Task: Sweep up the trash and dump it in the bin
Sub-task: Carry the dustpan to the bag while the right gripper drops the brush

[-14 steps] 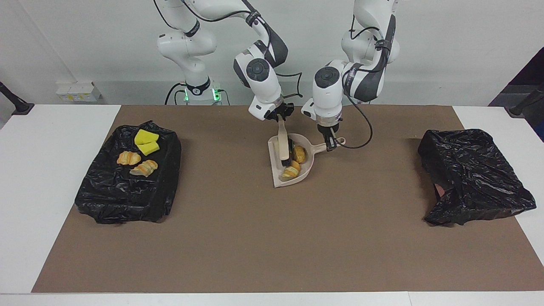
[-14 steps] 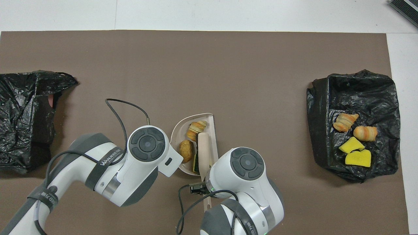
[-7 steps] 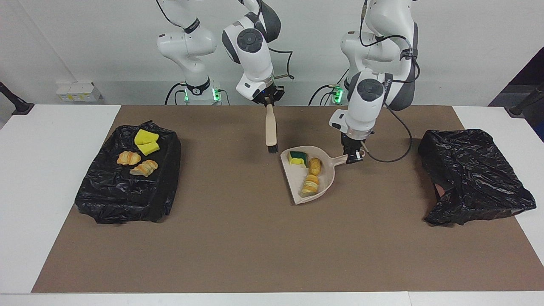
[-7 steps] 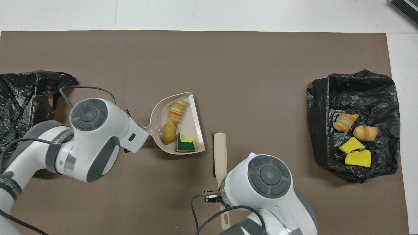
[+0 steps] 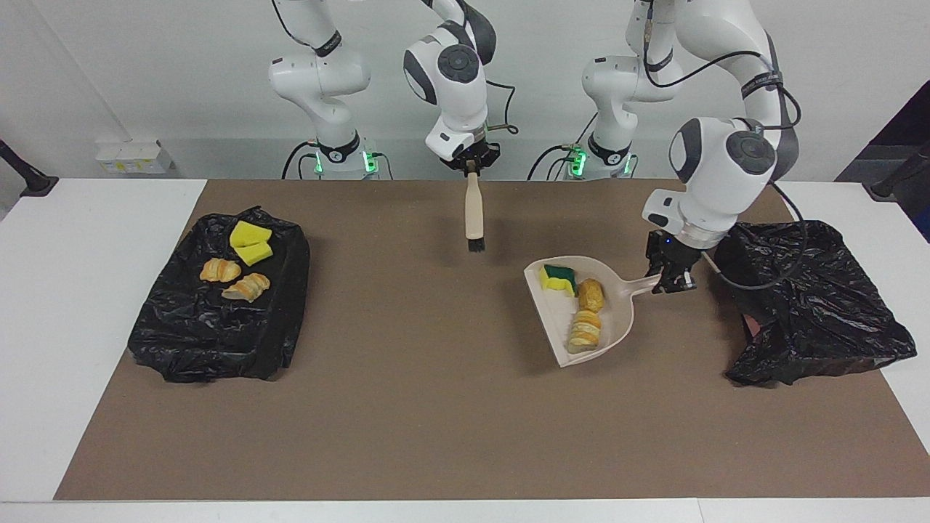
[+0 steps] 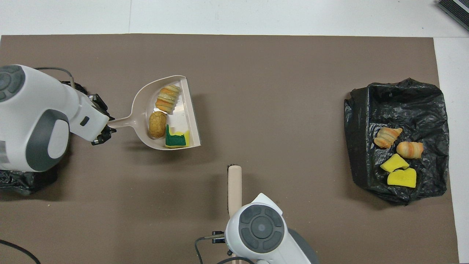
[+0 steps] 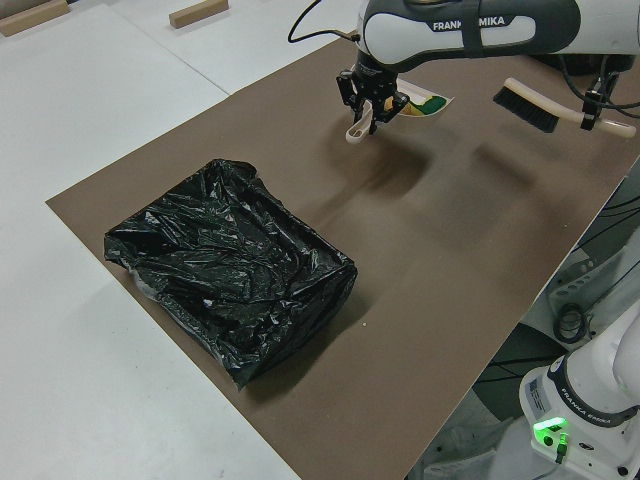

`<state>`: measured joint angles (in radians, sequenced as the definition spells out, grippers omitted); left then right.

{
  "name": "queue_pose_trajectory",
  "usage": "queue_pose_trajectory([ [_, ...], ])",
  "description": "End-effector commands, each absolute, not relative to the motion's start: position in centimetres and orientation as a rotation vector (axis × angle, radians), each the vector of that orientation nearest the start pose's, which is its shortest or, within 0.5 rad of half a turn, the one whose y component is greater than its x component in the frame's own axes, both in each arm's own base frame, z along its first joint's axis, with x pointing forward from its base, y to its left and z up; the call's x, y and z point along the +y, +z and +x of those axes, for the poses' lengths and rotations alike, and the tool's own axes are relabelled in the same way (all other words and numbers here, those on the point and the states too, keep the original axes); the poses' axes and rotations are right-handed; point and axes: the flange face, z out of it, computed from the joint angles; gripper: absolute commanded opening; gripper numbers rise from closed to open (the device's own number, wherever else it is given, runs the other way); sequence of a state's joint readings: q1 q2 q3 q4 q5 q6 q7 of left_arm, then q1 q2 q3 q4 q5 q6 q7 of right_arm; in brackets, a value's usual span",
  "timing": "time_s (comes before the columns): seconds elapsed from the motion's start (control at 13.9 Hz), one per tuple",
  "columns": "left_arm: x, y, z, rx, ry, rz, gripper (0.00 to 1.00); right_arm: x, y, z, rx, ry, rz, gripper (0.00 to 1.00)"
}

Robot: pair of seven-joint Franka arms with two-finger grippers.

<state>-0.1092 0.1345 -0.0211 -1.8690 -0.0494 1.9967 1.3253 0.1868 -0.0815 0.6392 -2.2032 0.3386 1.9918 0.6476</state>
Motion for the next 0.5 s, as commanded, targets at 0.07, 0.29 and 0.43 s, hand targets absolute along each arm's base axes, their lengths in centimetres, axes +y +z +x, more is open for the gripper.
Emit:
queue_pose_trajectory([
  [0.07,-2.8,47.7,62.1,2.139,-0.022,-2.41,0.0,41.7,35.1,32.2,0.039,0.4,-3.094,0.0],
  [0.29,3.9,49.4,62.2,2.18,-0.022,-2.383,0.0,41.4,33.8,32.0,-0.006,0.398,-3.126,0.0],
  [0.43,7.8,50.0,62.0,2.194,-0.038,-2.357,0.0,41.4,33.0,32.3,-0.031,0.418,-3.123,0.0],
])
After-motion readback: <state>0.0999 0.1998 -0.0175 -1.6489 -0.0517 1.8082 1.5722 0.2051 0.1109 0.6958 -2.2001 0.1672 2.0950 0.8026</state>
